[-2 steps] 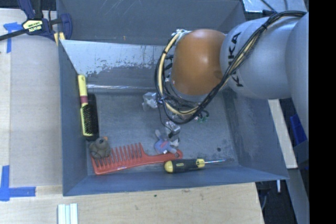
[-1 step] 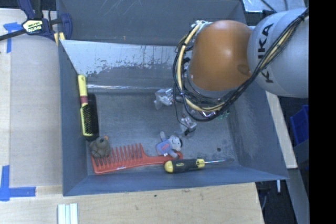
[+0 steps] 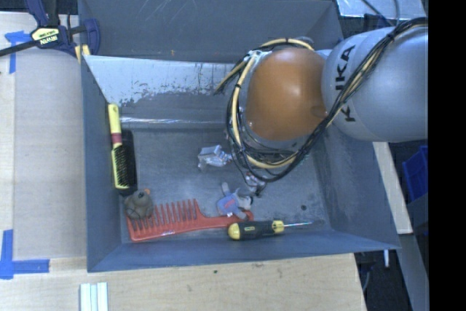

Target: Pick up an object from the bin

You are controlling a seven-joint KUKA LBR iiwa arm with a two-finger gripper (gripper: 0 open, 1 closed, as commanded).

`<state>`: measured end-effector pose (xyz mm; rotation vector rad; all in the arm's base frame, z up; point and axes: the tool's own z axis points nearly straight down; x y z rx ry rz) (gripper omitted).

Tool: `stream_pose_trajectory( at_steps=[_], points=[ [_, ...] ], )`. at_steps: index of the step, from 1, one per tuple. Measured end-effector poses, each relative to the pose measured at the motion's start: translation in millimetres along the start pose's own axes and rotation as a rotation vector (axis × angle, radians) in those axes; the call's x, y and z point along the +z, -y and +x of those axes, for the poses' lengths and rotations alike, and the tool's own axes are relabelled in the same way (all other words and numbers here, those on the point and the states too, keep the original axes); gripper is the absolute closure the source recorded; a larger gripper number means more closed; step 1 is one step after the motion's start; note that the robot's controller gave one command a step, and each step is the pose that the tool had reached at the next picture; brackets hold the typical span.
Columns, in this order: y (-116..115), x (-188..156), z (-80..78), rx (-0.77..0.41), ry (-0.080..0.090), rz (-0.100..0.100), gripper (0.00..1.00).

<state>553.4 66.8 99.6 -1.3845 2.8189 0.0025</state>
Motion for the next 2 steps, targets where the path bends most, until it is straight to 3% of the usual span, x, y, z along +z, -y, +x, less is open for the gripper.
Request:
stream_pose_trajectory(
  at_steps=[1, 2],
  points=[
    [5, 29, 21.6, -0.395, 0.007, 0.011, 0.00],
    [35, 28, -15.2, 0.058, 0.005, 0.003, 1.00]
  ],
)
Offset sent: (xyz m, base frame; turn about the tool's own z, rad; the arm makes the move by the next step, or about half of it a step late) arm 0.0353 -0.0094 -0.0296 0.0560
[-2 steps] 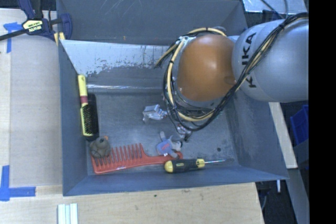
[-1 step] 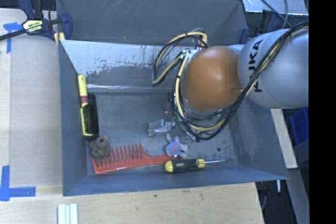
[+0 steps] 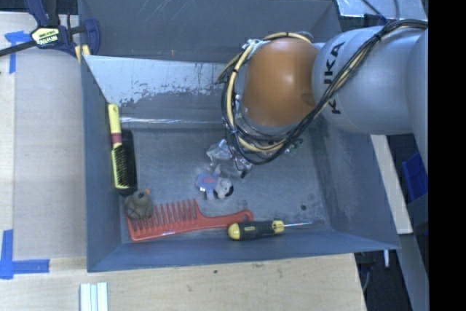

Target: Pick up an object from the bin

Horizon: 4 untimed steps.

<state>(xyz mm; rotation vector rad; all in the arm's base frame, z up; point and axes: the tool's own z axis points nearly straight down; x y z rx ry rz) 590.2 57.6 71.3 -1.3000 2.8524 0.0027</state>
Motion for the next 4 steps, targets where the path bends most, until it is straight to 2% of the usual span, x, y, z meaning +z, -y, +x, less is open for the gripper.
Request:
stream_pose_trajectory(
  at_steps=[2, 4],
  points=[
    [-1, -11, 1.5, 0.001, -0.004, -0.005, 1.00],
    [1, -35, -0.6, 0.003, 0.003, 0.002, 1.00]
  ],
)
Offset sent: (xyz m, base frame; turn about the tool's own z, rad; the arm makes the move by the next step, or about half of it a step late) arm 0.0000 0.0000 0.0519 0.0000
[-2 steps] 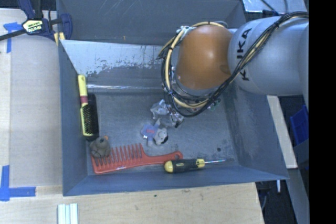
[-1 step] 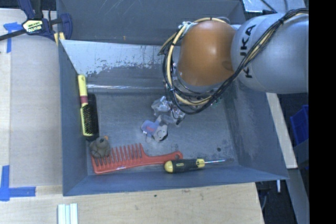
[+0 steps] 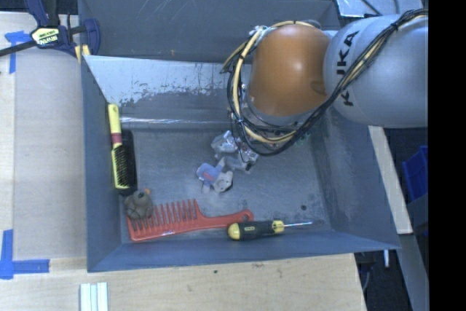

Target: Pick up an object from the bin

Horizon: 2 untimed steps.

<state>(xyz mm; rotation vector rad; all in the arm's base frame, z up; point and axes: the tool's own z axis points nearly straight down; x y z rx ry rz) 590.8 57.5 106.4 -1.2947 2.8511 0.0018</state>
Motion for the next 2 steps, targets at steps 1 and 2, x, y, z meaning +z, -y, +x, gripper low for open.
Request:
stream_pose_trajectory(
  at_steps=[1, 2],
  points=[
    [-2, -18, 1.4, 0.001, -0.006, -0.006, 1.00],
    [-1, -38, 0.5, 0.001, -0.003, -0.004, 1.00]
  ],
)
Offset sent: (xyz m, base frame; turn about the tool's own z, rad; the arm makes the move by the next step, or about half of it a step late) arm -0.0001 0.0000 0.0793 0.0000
